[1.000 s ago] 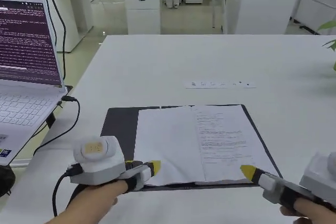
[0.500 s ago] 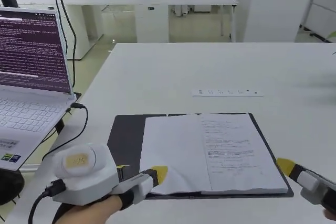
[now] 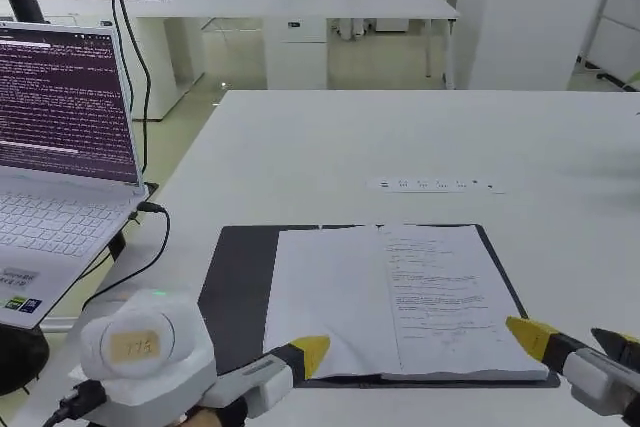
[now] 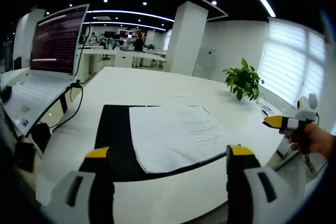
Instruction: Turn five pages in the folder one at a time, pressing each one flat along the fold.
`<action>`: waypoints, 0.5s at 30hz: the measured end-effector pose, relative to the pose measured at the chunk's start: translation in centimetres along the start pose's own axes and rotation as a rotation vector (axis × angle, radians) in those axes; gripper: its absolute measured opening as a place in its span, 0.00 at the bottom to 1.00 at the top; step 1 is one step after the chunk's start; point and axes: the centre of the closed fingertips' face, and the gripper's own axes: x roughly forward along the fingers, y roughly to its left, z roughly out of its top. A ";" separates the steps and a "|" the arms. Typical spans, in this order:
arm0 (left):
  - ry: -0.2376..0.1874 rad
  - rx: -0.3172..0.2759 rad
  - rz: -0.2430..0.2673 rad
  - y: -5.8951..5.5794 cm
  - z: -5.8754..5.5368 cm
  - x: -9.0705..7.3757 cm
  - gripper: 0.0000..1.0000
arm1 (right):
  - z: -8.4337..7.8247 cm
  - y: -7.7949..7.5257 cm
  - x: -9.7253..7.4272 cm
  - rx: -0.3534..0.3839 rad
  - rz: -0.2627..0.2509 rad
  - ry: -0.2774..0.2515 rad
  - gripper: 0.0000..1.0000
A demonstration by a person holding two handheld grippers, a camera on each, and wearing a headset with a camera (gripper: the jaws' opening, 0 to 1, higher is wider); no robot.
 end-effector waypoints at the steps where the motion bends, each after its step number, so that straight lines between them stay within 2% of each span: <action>1: 0.000 0.002 0.003 0.0 0.0 0.0 0.94 | 0.0 0.0 -0.1 -0.014 0.005 0.001 0.80; 2: 0.000 0.011 0.012 0.0 0.0 -0.1 0.99 | 0.0 0.0 -0.1 -0.025 0.003 0.002 0.84; 4: -0.003 0.026 0.019 0.0 -0.1 -0.3 0.99 | 0.2 -0.1 -0.2 -0.073 -0.002 -0.010 0.96; 5: -0.007 0.037 0.030 0.1 -0.1 -0.5 0.99 | 0.4 0.1 -0.3 -0.087 0.004 -0.012 1.00; 6: -0.005 0.039 0.037 0.2 -0.1 -0.7 0.99 | 0.2 0.1 -0.5 -0.103 0.001 0.002 1.00; 7: -0.004 0.040 0.038 0.2 -0.2 -0.7 0.99 | 0.6 -0.1 -0.6 -0.120 -0.012 -0.011 1.00; 9: -0.002 0.040 0.047 0.2 -0.3 -0.9 0.99 | 0.7 0.1 -0.6 -0.122 0.004 -0.008 1.00; 15: -0.002 0.037 0.058 0.2 -0.1 -1.5 0.99 | 1.1 -0.2 -0.9 -0.109 0.008 -0.007 1.00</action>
